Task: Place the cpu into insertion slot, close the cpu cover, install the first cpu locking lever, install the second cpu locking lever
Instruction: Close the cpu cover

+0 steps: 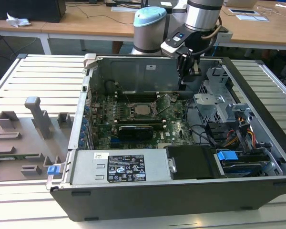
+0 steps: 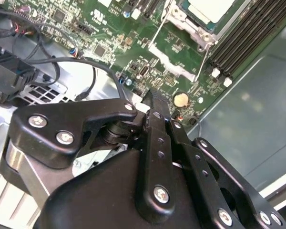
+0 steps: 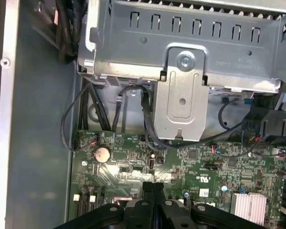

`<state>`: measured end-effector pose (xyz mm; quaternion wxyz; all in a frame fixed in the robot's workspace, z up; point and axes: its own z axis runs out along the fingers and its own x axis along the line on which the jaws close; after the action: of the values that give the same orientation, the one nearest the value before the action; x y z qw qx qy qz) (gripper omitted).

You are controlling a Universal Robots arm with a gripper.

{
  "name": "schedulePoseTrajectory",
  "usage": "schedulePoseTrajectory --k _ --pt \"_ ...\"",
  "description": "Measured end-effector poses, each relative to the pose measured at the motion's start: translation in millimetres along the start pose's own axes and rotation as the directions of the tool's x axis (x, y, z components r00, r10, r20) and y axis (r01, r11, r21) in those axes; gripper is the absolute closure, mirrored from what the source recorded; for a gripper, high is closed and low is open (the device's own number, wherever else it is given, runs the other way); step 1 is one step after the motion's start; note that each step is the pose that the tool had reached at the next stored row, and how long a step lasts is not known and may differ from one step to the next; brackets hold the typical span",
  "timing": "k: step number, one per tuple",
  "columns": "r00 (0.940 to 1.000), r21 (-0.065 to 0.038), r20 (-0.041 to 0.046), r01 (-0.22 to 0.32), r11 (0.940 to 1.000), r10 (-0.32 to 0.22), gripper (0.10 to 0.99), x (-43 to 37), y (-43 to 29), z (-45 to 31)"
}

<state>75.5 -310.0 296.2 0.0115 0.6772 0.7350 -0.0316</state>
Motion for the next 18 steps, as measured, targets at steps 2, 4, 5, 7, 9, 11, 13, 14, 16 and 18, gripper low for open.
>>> schedulePoseTrajectory --k 2,4,5,7,9,11,13,14,16,18 --pt "1.0000 0.001 -0.0001 0.000 1.0000 0.000 0.980 0.2 0.7 2.9" --pt "1.0000 0.002 -0.0001 0.000 1.0000 0.000 0.980 0.5 1.0 7.2" --pt "1.0000 0.002 -0.0001 0.000 1.0000 0.000 0.980 0.6 1.1 8.6" --pt "1.0000 0.002 -0.0001 0.000 1.0000 0.000 0.980 0.7 1.3 10.6" --pt "1.0000 0.002 -0.0001 0.000 1.0000 0.000 0.980 0.9 1.3 12.7" --pt "1.0000 0.002 -0.0001 0.000 1.0000 0.000 0.980 0.9 1.4 14.0" --pt "1.0000 0.002 0.0000 0.000 1.0000 0.000 0.980 1.0 1.4 15.1" --pt "1.0000 0.002 0.0000 0.000 1.0000 0.000 0.980 1.0 1.4 15.4" --pt "1.0000 0.002 -0.0002 0.000 1.0000 0.000 0.980 1.1 1.4 16.5" --pt "1.0000 0.002 -0.0001 0.000 1.0000 0.000 0.980 1.2 1.5 17.9"
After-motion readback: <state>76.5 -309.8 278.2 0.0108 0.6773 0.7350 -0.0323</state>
